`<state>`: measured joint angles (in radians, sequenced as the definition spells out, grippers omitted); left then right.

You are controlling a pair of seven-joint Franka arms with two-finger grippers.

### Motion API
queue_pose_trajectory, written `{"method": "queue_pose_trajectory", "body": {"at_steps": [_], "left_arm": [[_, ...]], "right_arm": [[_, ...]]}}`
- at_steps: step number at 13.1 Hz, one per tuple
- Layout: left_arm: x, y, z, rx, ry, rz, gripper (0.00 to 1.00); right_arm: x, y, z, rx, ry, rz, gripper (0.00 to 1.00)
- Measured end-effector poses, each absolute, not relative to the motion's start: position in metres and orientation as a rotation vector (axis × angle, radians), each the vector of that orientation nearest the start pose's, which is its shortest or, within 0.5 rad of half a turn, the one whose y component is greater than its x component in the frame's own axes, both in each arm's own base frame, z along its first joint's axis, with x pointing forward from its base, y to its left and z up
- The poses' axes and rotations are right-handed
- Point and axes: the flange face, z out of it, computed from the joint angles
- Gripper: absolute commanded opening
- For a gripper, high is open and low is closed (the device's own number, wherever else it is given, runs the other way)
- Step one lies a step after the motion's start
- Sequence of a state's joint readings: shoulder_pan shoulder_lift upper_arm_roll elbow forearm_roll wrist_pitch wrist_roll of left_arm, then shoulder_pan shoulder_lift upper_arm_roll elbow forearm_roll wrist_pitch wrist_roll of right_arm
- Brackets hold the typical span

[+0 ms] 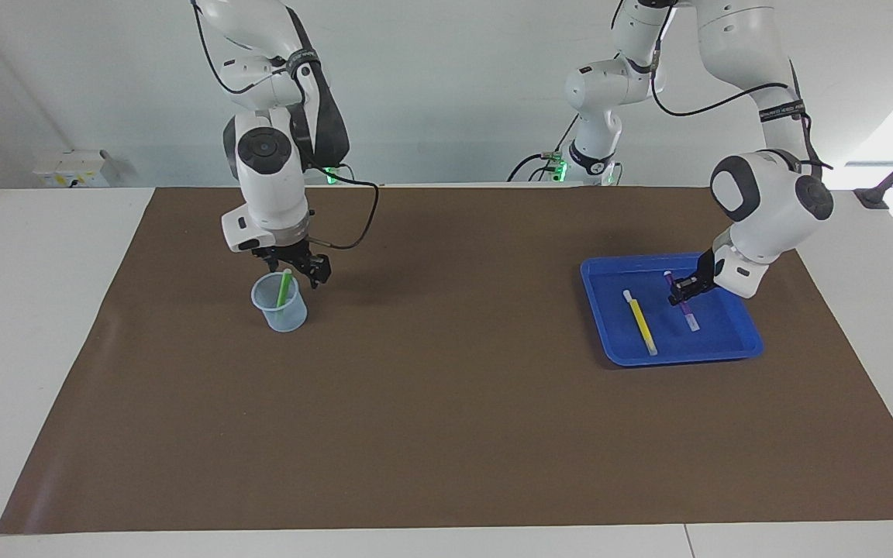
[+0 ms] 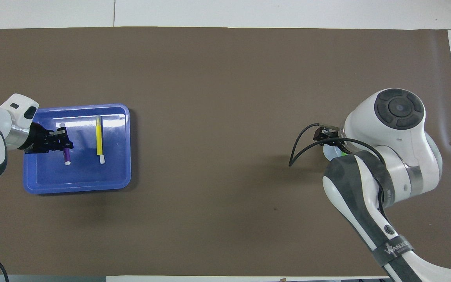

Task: Right arm passes pens to left for tray arrangement
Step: 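Lay the purple pen in the tray while the right gripper returns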

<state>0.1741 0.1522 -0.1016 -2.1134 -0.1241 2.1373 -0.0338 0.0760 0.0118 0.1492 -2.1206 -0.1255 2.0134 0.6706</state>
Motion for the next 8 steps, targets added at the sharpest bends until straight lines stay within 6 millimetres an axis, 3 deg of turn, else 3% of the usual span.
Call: {"method": "queue_pose_trajectory", "body": {"at_steps": [4, 5, 6, 8], "left_arm": [[0.551, 0.036, 0.325, -3.227, -0.227, 0.214, 0.00], [0.551, 0.036, 0.325, -3.227, -0.221, 0.212, 0.12], [0.551, 0.036, 0.325, -3.228, -0.218, 0.211, 0.99], [0.551, 0.036, 0.325, -3.228, -0.215, 0.208, 1.00]], "right_arm": [[0.512, 0.098, 0.394, -3.226, 0.665, 0.113, 0.80], [0.513, 0.090, 0.394, -3.220, 0.689, 0.116, 0.78], [0.514, 0.083, 0.393, -3.215, 0.709, 0.116, 0.77], [0.514, 0.077, 0.392, -3.210, 0.729, 0.120, 0.74]]}}
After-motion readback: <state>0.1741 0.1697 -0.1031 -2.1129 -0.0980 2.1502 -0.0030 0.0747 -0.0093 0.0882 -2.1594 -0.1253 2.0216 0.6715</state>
